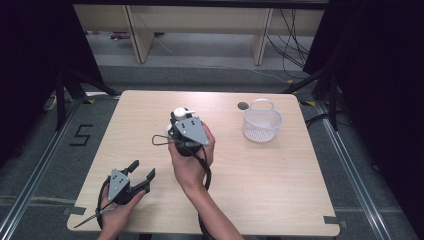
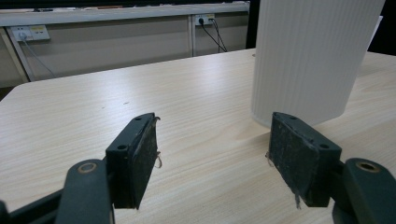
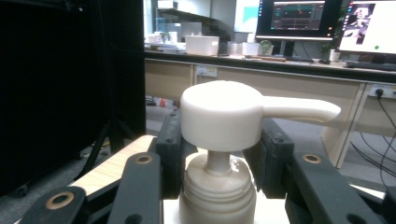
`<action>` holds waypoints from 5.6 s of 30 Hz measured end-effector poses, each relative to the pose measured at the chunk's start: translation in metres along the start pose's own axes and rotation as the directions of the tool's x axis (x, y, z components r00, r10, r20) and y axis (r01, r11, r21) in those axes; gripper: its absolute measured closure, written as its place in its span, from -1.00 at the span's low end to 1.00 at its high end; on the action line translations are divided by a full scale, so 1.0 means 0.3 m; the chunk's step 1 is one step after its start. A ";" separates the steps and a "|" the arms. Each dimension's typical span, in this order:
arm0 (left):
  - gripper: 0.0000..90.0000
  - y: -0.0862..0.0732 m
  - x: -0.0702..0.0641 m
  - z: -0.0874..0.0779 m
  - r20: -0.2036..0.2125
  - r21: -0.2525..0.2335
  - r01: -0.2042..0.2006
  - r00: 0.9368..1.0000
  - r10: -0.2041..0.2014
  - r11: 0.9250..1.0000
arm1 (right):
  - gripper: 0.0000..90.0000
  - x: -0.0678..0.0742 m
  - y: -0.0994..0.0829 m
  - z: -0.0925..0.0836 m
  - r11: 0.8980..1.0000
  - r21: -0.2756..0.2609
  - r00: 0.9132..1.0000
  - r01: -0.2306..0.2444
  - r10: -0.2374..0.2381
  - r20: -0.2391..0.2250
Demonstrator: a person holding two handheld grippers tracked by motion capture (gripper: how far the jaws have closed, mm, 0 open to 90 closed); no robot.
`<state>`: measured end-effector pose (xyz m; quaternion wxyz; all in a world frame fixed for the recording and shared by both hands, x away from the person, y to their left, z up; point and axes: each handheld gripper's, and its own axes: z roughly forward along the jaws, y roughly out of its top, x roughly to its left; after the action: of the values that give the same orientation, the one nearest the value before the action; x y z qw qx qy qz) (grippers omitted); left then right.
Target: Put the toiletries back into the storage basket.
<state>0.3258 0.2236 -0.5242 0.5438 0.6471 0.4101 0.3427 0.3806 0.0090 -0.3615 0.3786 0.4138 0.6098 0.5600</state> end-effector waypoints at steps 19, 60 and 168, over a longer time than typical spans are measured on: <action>-0.29 0.000 0.000 0.000 -0.013 0.000 0.005 1.000 -0.005 1.000 | 0.35 -0.135 0.026 -0.047 1.000 -0.017 0.998 0.016 -0.015 0.053; -0.29 -0.002 -0.004 0.003 -0.011 -0.016 0.002 1.000 -0.003 1.000 | 0.35 -0.353 0.072 -0.112 1.000 -0.020 0.992 0.013 -0.010 0.128; -0.28 0.000 -0.005 0.007 -0.015 -0.005 -0.005 1.000 0.005 1.000 | 0.35 -0.776 0.233 -0.090 0.999 -0.029 0.942 0.012 -0.002 0.335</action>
<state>0.3270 0.2212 -0.5245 0.5414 0.6440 0.4118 0.3500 0.4475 -0.2150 -0.2898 0.4850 0.4948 0.5294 0.4896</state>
